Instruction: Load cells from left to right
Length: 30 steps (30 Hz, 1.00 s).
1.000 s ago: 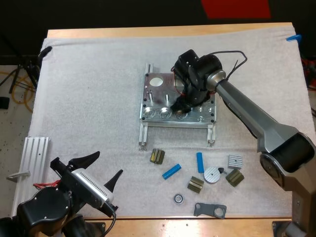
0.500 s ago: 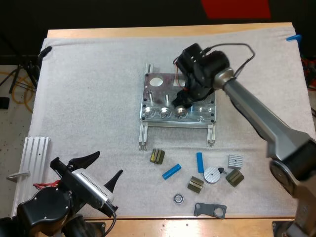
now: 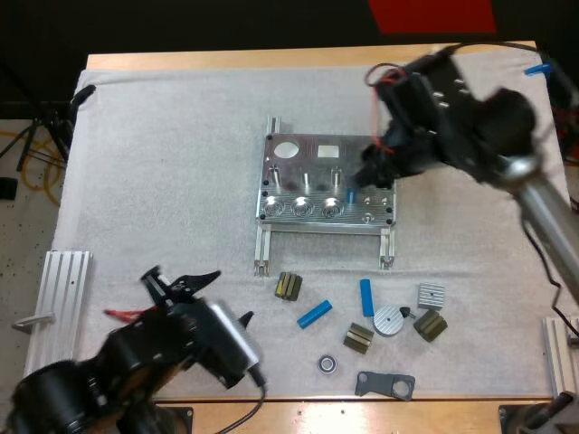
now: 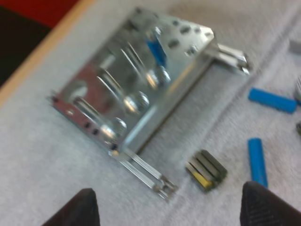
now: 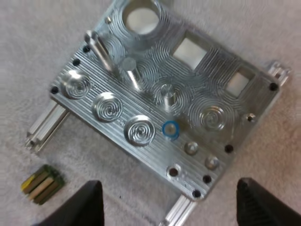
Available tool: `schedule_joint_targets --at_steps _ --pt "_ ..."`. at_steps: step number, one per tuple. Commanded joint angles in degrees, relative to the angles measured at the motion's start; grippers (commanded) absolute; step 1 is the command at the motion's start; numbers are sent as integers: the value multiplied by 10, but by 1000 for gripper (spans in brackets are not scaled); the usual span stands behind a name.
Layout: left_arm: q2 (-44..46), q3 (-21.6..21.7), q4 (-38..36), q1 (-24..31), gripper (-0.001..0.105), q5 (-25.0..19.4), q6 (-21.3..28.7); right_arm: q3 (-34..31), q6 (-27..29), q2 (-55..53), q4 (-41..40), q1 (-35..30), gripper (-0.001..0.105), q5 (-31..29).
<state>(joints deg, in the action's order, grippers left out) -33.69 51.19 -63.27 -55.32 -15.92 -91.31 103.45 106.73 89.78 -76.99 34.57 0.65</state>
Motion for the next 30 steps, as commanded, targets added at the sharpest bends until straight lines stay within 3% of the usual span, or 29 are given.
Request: schedule_joint_targets --at_steps 1,8,16,22,30 --pt "-12 1 22 -3 62 4 -2 -15 -3 -26 -11 1 59 -1" --pt "-83 1 70 -3 62 32 -15 -164 -32 -167 -13 1 59 -1" --pt "-249 1 117 0 62 129 -29 -338 -91 -361 -8 1 59 0" --pt "-358 1 120 0 62 145 -33 -399 -132 -461 -8 1 59 22" --pt "-471 1 125 0 62 145 -33 -446 -158 -509 -13 1 59 48"
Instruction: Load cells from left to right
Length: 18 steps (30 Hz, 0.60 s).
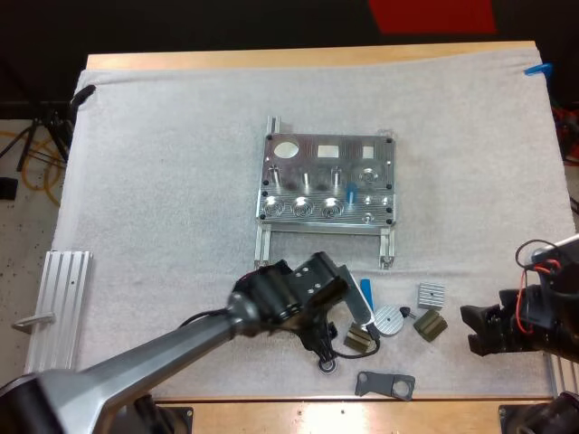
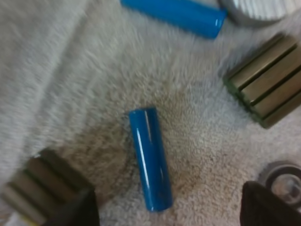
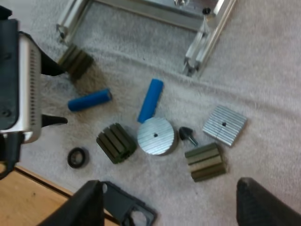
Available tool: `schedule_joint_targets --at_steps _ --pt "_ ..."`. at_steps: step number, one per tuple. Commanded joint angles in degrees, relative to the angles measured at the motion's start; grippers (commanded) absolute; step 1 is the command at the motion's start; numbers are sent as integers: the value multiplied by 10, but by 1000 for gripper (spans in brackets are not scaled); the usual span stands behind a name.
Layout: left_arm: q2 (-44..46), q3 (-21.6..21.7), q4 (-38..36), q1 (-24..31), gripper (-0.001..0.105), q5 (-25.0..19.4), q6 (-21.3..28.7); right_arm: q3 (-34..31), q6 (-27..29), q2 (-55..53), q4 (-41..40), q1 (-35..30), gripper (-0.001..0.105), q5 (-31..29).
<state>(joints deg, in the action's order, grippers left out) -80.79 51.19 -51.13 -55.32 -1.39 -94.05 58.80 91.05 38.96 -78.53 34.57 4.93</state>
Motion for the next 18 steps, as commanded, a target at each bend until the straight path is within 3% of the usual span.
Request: schedule_joint_targets --at_steps 1,15,18 --pt "-19 1 8 0 62 -1 -6 -4 -1 -1 2 1 59 5" --pt "-142 1 11 0 61 -1 -23 -14 -1 -1 11 1 59 5" --pt "-143 1 11 0 53 -1 -23 -14 -1 -1 17 1 59 5"
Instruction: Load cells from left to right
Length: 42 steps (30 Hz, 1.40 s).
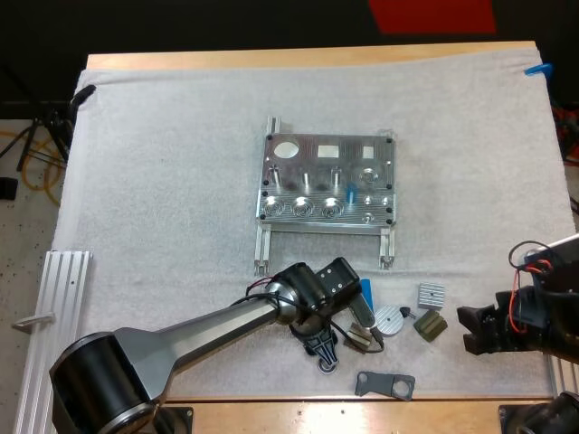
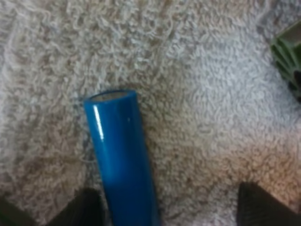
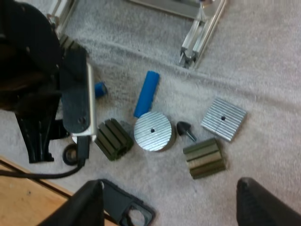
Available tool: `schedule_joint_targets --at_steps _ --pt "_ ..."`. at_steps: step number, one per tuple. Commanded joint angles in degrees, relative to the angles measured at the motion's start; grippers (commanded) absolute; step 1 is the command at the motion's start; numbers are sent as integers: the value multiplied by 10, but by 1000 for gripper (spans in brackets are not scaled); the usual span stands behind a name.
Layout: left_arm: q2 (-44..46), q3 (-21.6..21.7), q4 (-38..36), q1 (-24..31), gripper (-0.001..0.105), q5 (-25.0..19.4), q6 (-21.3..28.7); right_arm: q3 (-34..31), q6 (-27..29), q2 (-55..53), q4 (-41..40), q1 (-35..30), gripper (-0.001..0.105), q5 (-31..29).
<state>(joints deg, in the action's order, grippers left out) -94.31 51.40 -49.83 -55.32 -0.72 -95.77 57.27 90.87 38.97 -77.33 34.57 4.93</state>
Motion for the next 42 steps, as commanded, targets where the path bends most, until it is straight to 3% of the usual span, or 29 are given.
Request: schedule_joint_targets --at_steps 1,7,11,16,24,26,35,37,42 --pt "-8 -1 -4 0 46 -8 -6 1 1 -1 5 1 59 5" --pt "-8 -1 -20 0 0 -8 -3 1 1 -1 5 1 59 5" --pt "7 -1 -33 0 0 -14 5 1 1 -1 10 1 59 4" --pt "89 -1 -73 0 0 -92 34 1 1 19 26 1 59 4" --pt "283 -1 -103 0 0 -102 81 1 15 72 96 1 59 9" --pt "318 -1 -115 0 0 -102 98 1 19 83 127 1 59 36" --pt "454 -1 -132 0 0 -108 151 1 19 172 240 1 59 280" --pt "472 -1 -132 0 0 -88 154 1 18 200 269 1 59 342" --pt "482 -1 -132 0 0 -49 154 1 -5 245 331 9 59 404"
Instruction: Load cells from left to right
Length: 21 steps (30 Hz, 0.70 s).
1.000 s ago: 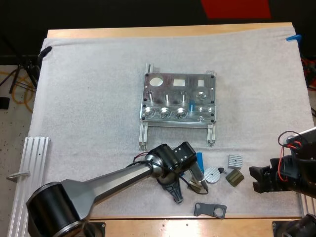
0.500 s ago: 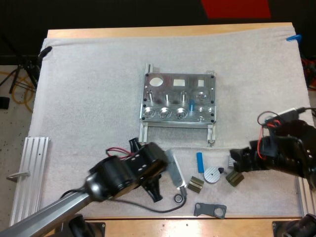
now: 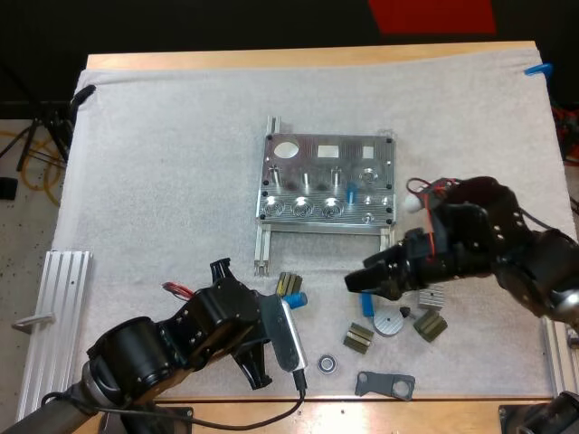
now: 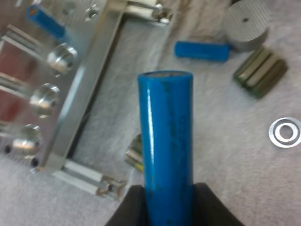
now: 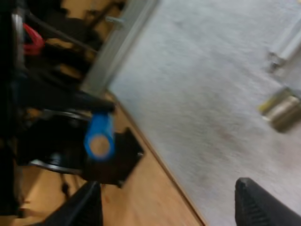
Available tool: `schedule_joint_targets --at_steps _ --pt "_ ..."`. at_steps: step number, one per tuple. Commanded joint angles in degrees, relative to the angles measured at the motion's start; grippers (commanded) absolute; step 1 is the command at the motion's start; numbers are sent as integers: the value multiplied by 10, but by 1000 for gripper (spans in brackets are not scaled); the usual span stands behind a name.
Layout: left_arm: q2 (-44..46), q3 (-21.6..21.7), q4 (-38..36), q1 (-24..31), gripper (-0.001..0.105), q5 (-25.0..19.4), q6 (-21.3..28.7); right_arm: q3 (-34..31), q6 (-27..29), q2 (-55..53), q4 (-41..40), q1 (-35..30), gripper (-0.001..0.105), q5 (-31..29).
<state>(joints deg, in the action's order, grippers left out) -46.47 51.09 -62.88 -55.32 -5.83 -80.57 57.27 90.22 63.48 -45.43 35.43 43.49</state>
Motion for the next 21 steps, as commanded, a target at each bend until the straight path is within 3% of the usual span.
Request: schedule_joint_targets --at_steps 1,13,18,21 --pt "3 2 1 0 0 4 2 1 -7 11 27 6 59 25" --pt "3 2 2 0 0 5 2 1 -71 89 146 121 59 26" --pt "3 2 2 0 0 5 2 1 -87 108 175 141 59 19" --pt "3 2 2 0 0 5 2 1 -89 114 178 142 51 17"
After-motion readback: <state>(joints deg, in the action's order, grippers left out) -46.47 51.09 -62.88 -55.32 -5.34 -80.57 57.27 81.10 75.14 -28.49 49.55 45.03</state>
